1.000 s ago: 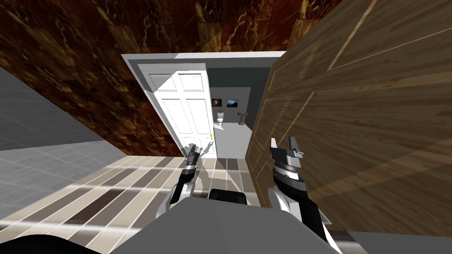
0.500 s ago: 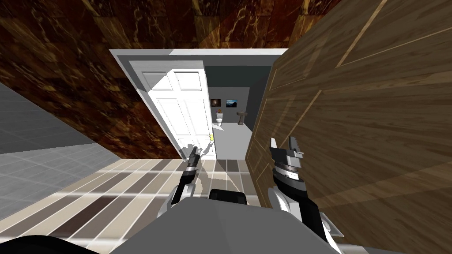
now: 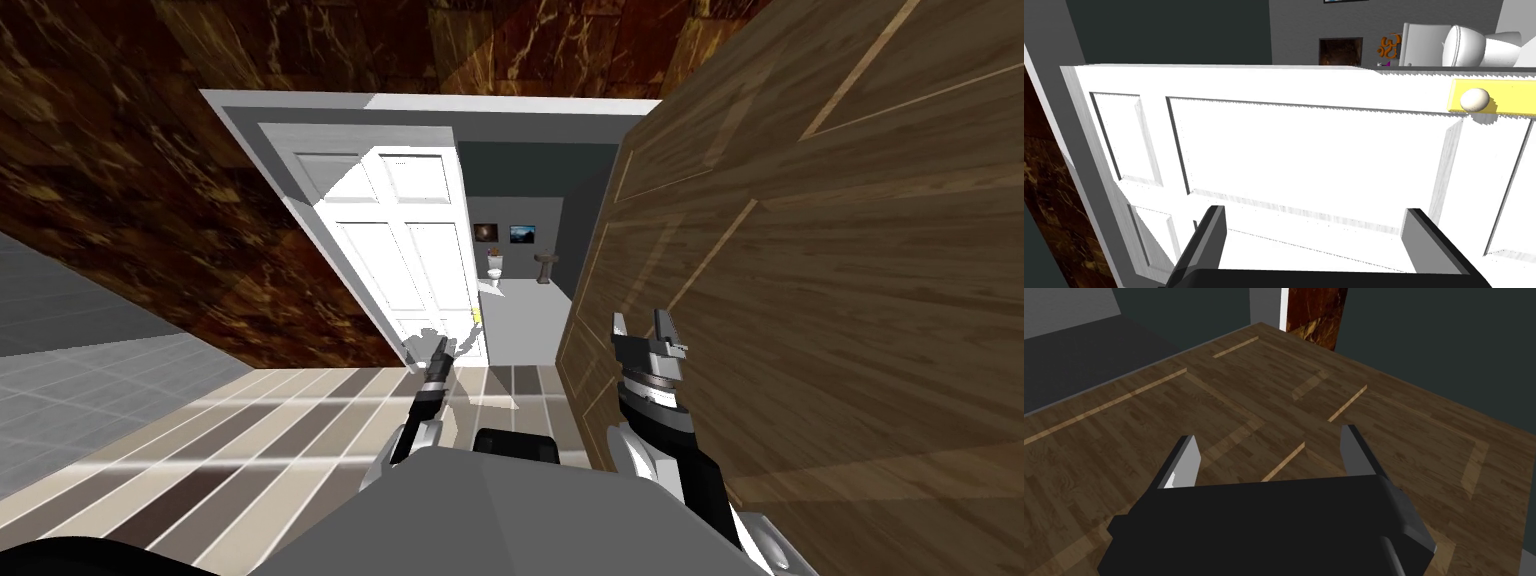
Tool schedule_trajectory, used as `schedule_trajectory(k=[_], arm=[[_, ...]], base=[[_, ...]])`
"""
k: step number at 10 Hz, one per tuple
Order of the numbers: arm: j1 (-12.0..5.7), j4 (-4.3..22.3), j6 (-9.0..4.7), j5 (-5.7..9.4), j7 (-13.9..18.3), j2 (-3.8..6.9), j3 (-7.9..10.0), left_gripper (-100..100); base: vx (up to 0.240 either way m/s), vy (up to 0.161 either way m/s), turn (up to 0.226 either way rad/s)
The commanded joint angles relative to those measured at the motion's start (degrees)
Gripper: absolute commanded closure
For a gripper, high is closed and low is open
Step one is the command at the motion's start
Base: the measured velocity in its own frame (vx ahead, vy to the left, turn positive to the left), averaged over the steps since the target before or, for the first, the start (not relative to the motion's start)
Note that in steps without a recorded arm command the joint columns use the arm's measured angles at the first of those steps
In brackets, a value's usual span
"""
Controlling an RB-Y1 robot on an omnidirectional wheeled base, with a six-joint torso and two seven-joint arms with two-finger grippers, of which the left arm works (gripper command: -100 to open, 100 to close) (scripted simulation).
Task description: Pull the door open
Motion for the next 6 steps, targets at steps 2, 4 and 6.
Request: schedule_trajectory(k=[2, 4, 6], arm=[[-0.92, 3.81, -0.62, 0.10, 0.25, 0.25, 0.18, -100], [-1.49, 6.37, -0.93, 0.16, 0.43, 0.40, 0.30, -100], [-2.04, 8.86, -1.25, 0.23, 0.62, 0.53, 0.42, -100]], base=[[0.095, 0.031, -0.043], [0.096, 0.033, -0.039], [0.092, 0.025, -0.037]])
